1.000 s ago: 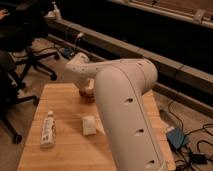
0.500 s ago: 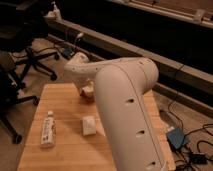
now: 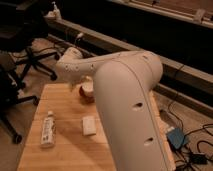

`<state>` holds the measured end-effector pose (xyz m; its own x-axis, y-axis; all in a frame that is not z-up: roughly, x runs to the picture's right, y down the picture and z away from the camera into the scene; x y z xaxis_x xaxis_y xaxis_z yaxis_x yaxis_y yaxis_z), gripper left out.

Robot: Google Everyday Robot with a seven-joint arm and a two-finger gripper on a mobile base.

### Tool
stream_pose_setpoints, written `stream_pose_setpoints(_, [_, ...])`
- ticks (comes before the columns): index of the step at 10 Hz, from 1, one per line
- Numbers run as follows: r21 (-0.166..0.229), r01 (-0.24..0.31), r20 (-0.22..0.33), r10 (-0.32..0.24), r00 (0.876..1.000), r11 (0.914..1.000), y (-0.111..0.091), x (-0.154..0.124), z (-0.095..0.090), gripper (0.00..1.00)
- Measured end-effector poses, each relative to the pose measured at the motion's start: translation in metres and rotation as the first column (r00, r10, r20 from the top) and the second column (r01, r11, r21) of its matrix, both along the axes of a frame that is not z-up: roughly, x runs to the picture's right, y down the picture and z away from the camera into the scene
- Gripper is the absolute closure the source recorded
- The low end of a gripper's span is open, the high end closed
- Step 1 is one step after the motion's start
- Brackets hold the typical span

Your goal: Place the ceramic cup in the ceramic bowl

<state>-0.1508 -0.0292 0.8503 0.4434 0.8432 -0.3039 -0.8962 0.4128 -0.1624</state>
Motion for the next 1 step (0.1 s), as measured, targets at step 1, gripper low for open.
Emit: stream_pose_setpoints(1, [0.021, -0.014, 0.027, 0.014, 1.0, 0.9997, -0.0079, -0.0049, -0.0158, 0.2])
